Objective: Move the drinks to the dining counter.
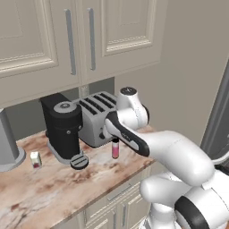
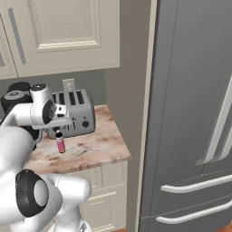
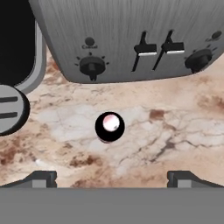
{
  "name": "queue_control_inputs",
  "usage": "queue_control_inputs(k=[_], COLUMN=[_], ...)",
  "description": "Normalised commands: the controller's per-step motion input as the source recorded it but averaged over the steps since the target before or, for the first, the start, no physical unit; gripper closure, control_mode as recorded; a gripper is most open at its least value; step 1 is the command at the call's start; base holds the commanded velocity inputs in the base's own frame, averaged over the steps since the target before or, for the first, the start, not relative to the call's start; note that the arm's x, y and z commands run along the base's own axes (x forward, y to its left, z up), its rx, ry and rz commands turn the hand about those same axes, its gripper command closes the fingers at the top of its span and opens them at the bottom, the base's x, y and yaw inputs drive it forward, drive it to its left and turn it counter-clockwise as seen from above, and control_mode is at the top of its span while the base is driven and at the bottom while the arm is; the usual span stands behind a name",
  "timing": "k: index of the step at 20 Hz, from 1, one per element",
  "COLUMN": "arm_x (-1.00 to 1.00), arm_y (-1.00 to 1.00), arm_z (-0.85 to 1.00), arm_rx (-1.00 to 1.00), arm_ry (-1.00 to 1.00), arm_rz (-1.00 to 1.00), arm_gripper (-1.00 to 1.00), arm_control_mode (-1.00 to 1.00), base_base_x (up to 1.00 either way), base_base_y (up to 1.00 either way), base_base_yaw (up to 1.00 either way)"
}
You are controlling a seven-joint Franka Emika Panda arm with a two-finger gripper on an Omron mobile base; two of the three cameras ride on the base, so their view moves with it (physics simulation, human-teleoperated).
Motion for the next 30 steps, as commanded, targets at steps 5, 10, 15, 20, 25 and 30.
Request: queue_control_inputs(k=[5, 10, 15, 20, 25, 30], arm_x=[0.16, 0.12, 0.06, 0.00, 0.02, 0.16], arm_y=[0.00, 0.00, 0.00, 0.05, 0.17, 0.11], arm_z=[0.00, -0.03, -0.04, -0.02, -0.04, -0.15], arm_rx=[0.00, 0.00, 0.00, 0.00, 0.00, 0.00], arm_ry=[0.00, 0.00, 0.01, 0.01, 0.00, 0.00], arm_rz=[0.00, 0.00, 0.00, 0.00, 0.00, 0.00], arm_gripper=[-1.00, -1.00, -1.00, -1.00, -1.00, -1.00], arm_control_mode=[-1.00, -1.00, -1.00, -1.00, -1.00, -1.00], base_base_x=[0.00, 0.00, 0.00, 0.00, 0.00, 0.00], base_base_y=[0.00, 0.00, 0.00, 0.00, 0.00, 0.00], base_base_yaw=[0.00, 0.00, 0.00, 0.00, 0.00, 0.00])
